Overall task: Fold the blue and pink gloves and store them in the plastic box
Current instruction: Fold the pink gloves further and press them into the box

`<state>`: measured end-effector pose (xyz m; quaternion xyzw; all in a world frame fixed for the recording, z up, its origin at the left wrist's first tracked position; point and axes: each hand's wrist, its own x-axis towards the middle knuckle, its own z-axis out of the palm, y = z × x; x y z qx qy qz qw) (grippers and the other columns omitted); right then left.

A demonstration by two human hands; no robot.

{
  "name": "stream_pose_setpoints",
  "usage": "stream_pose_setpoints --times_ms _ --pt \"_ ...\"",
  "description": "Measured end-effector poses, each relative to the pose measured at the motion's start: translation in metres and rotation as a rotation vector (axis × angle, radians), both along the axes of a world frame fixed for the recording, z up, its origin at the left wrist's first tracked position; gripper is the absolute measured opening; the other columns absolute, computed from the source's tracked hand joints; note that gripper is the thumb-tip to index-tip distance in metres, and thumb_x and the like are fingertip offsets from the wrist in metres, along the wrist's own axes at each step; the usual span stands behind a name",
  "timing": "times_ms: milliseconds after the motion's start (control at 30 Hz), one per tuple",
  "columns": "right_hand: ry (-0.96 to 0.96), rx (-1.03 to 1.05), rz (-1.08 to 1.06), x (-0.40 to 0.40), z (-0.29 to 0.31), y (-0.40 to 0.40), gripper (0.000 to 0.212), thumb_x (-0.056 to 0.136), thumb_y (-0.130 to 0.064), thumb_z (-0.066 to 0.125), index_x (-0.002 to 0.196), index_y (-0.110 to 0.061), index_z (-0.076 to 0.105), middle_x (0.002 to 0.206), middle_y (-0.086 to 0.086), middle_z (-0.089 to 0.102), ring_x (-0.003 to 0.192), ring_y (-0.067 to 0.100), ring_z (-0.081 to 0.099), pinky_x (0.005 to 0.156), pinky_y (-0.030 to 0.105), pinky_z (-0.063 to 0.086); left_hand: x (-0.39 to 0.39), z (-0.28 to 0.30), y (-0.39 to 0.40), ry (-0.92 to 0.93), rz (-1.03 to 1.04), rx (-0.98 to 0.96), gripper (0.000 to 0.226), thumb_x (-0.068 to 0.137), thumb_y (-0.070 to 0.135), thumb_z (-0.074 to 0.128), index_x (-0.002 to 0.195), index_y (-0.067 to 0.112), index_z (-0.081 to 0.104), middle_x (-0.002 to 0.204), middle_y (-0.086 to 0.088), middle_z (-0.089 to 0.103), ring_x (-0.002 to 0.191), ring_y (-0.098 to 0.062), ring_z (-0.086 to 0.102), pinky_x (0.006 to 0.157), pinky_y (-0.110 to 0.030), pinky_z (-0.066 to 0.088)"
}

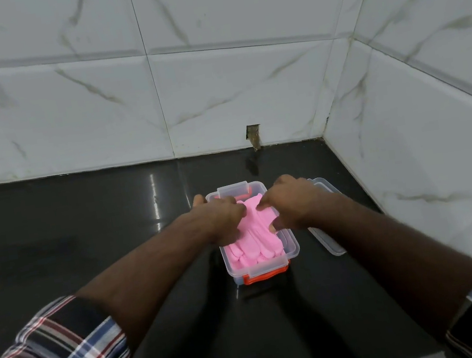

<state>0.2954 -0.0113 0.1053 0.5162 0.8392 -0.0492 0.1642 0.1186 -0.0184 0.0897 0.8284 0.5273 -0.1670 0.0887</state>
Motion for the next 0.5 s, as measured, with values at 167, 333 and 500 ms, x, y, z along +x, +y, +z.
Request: stream_pose_setpoints --times_ms 167,333,500 --pt "-0.087 0.002 0.068 -0.009 -0.018 -0.010 0.071 0.074 -0.065 0.069 0.135 -0.032 0.053 0.136 0.001 0.057 0.129 0.027 0.041 0.106 0.050 0.037 0.004 -0.008 -0.008 0.073 -0.013 0.027 0.073 0.083 0.063 0.065 0.141 0.024 0.045 0.144 -0.003 0.049 0.134 -0.026 0.044 0.111 -0.059 0.023" --pt "-0.103 0.133 0.139 -0.007 -0.034 -0.013 0.076 0.071 -0.068 0.066 0.135 -0.029 0.049 0.137 0.003 0.053 0.128 0.031 0.041 0.105 0.051 0.037 0.006 -0.017 -0.008 0.134 -0.051 0.097 0.079 0.077 0.066 0.068 0.139 0.021 0.048 0.145 -0.006 0.048 0.134 -0.028 0.043 0.110 -0.065 0.024" --pt "-0.078 0.195 0.139 -0.007 -0.042 -0.018 0.083 0.070 -0.064 0.068 0.139 -0.025 0.043 0.139 0.006 0.049 0.127 0.034 0.038 0.105 0.052 0.034 0.008 -0.025 -0.009 0.167 -0.062 0.145 0.090 0.076 0.067 0.069 0.146 0.018 0.040 0.150 -0.008 0.043 0.139 -0.030 0.038 0.111 -0.067 0.022"
